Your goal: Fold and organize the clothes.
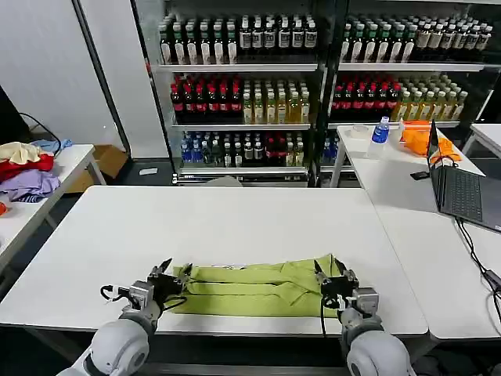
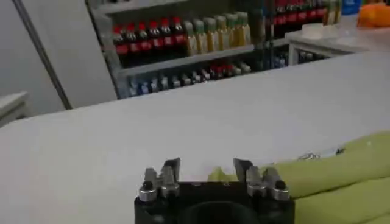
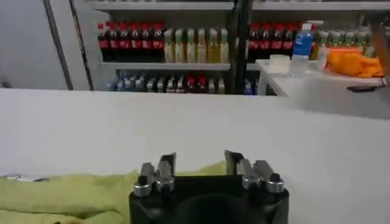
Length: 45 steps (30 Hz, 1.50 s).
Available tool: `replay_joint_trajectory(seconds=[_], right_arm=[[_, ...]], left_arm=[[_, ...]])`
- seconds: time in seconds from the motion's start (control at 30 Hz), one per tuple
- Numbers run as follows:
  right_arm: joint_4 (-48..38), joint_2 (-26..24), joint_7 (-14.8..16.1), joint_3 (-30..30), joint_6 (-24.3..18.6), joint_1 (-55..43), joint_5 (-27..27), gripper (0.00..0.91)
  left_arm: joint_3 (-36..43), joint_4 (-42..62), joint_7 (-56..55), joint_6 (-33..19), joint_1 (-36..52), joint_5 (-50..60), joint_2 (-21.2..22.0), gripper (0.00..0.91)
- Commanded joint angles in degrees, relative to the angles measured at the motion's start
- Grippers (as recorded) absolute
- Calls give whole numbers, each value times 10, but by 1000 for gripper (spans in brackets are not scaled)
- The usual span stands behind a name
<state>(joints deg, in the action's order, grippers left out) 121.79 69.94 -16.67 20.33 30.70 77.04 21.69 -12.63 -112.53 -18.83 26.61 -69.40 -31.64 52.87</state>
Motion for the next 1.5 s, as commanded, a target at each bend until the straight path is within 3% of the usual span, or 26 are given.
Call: replay_joint_trajectory(seconds=[0.03, 0.13, 0.37, 0.4, 0.47, 0.53, 0.63, 1.2, 1.37, 1.5], right_arm=[[49, 3, 1, 33, -8, 81, -19, 907], [48, 3, 2, 32, -13, 90, -24, 907], [58, 5, 1, 34, -14, 105, -28, 907], [61, 5, 0, 35, -14, 107, -28, 907], [65, 5, 0, 37, -14, 112, -28, 907], [68, 5, -1, 40, -14, 116, -27, 907], [71, 5, -2, 43, -14, 121, -27, 907], [87, 2, -9, 51, -14, 127, -21, 907], [87, -3, -11, 57, -14, 125, -16, 907], [87, -7, -12, 61, -13, 123, -11, 907]], left_arm=[[-46, -27, -40, -9, -69, -14, 68, 907], [-56, -15, -50, 4, -70, -47, 111, 907], [-50, 13, -52, 6, -63, -51, 160, 907], [-50, 15, -52, 6, -63, -53, 164, 786], [-50, 20, -51, 4, -62, -57, 169, 343], [-52, 28, -52, 2, -60, -58, 174, 151], [-58, 31, -53, 2, -60, -73, 178, 50], [-98, -4, -43, -4, -77, -123, 170, 20], [-144, -10, -39, 0, -57, -151, 129, 20], [-185, 6, -35, 2, -31, -186, 70, 20]])
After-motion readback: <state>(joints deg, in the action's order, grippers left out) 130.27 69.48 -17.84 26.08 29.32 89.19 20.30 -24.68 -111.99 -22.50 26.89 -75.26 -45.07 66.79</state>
